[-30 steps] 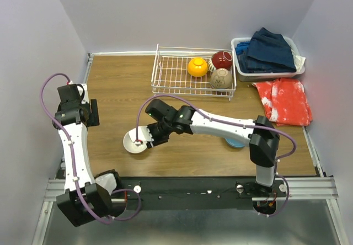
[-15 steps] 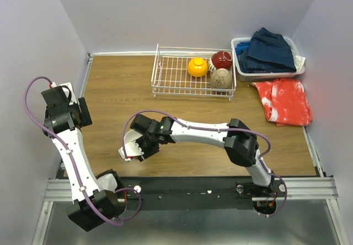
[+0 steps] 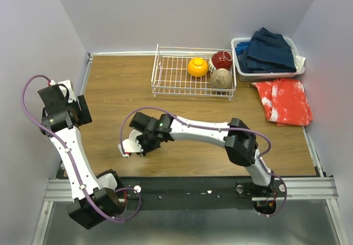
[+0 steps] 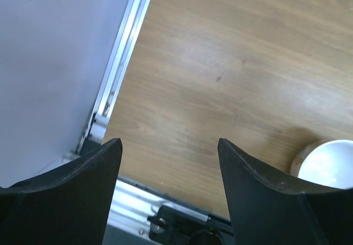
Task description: Load the bowls into the dish rack
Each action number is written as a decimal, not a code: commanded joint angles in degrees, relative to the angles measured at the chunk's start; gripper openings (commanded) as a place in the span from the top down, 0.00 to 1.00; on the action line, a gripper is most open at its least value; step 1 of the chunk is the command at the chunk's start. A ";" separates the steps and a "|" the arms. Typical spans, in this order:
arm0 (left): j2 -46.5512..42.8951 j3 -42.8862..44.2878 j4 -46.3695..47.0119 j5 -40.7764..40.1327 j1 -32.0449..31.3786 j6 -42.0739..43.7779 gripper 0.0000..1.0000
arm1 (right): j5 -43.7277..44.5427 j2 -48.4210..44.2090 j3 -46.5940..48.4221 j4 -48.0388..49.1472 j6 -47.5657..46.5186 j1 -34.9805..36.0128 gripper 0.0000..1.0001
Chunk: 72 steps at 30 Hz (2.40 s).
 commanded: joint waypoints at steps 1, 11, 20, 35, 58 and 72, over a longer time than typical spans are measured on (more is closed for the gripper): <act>2.39 6.19 2.79 10.83 -0.18 2.26 0.21 | -4.44 -9.50 12.49 -9.54 7.63 -4.34 0.99; 14.67 11.91 13.09 22.72 -19.42 2.96 0.22 | -40.21 -8.99 20.44 23.82 61.64 -37.83 0.99; 19.25 5.60 33.90 28.69 -27.43 3.85 0.22 | -43.04 1.19 23.41 44.49 80.94 -45.76 0.99; 38.07 20.07 36.56 24.74 -37.98 1.36 0.23 | -43.22 16.50 27.91 53.88 91.75 -51.82 0.99; 50.82 32.66 29.26 22.80 -41.14 2.26 0.23 | -37.33 27.05 28.61 52.32 93.34 -55.60 0.98; 50.47 29.58 31.98 22.80 -42.64 1.99 0.23 | -36.01 20.90 24.13 46.09 88.69 -60.52 0.90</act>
